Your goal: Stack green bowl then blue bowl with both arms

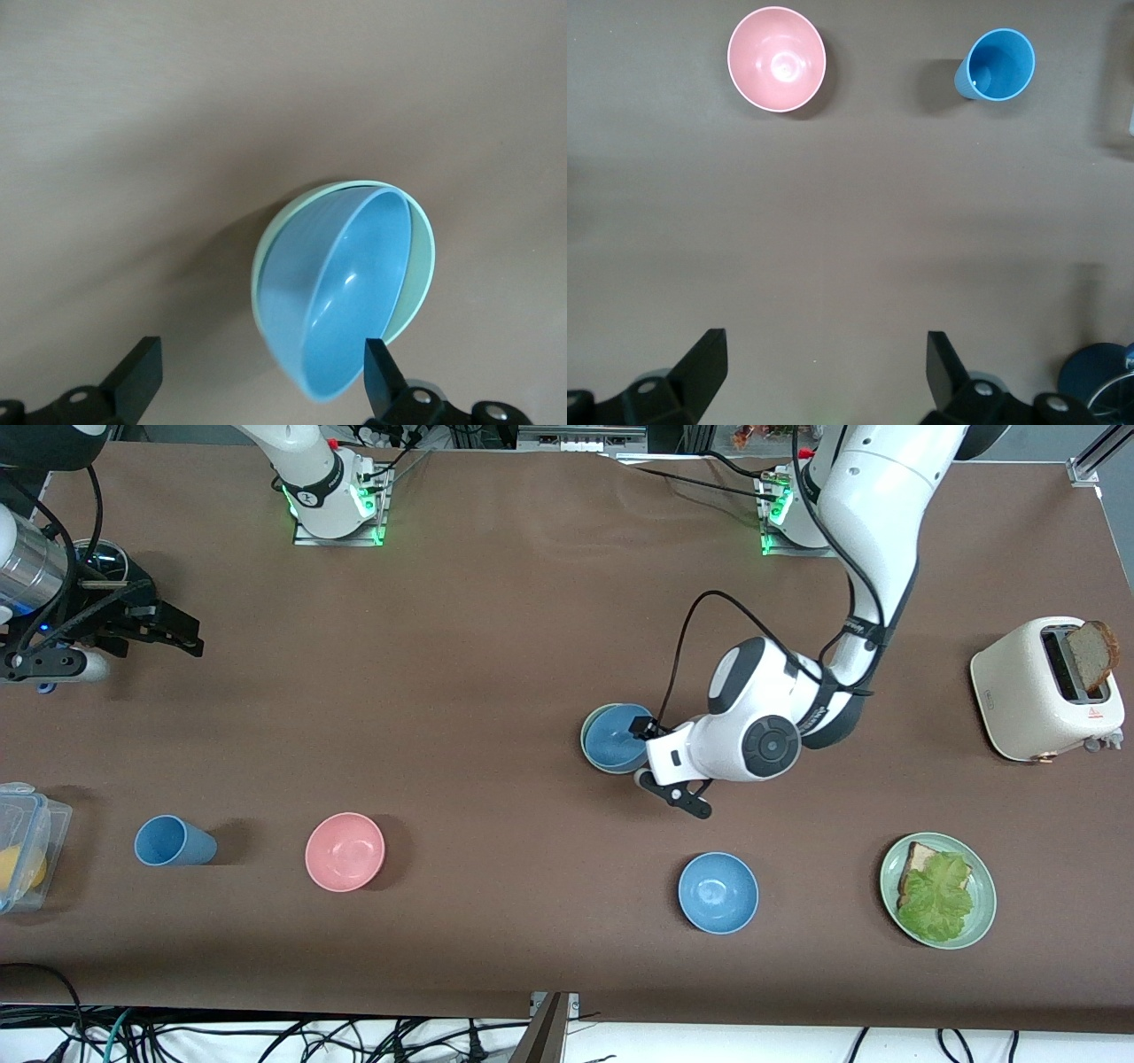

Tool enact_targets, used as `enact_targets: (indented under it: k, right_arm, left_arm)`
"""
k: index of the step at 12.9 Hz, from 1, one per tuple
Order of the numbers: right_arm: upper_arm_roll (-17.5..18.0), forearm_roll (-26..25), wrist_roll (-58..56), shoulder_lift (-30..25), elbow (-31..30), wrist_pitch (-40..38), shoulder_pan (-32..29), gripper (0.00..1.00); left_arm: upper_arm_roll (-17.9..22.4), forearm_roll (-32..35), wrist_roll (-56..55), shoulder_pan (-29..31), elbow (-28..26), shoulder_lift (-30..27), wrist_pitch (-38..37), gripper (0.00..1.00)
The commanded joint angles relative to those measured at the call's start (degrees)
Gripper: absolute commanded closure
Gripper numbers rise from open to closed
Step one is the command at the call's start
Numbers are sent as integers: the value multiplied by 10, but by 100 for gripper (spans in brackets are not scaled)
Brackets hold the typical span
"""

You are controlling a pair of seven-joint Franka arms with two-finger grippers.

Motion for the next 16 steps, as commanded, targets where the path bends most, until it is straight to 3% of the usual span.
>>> enact_targets:
  k: [1,6,7,9,12,14,16]
  right_arm:
    - [3,4,-7,0,10,-4,-2,1]
    - [3,4,-6,0,8,-4,-2,1]
    - [3,4,-6,0,8,-4,-2,1]
    - [3,4,-5,0,8,-4,-1,1]
    - [5,5,-5,-3,6,-9,0,1]
    - [6,5,-2,-5,3,-9,2,1]
    - [6,5,-2,-5,2,-10,2,1]
  left_arm:
    - [21,29,-30,2,10,-62,-68,0]
    - [25,194,-33,8,45,-175,-199,0]
    - [27,209,-31,41,46,-210,-199,0]
    - [33,207,-27,97,4,-275,-198,0]
    - [79,200,-26,88,-69,-348,-178,0]
    - [87,196,-28,96,-160,-411,-123,0]
    - [87,195,-29,109,-174,-423,-123,0]
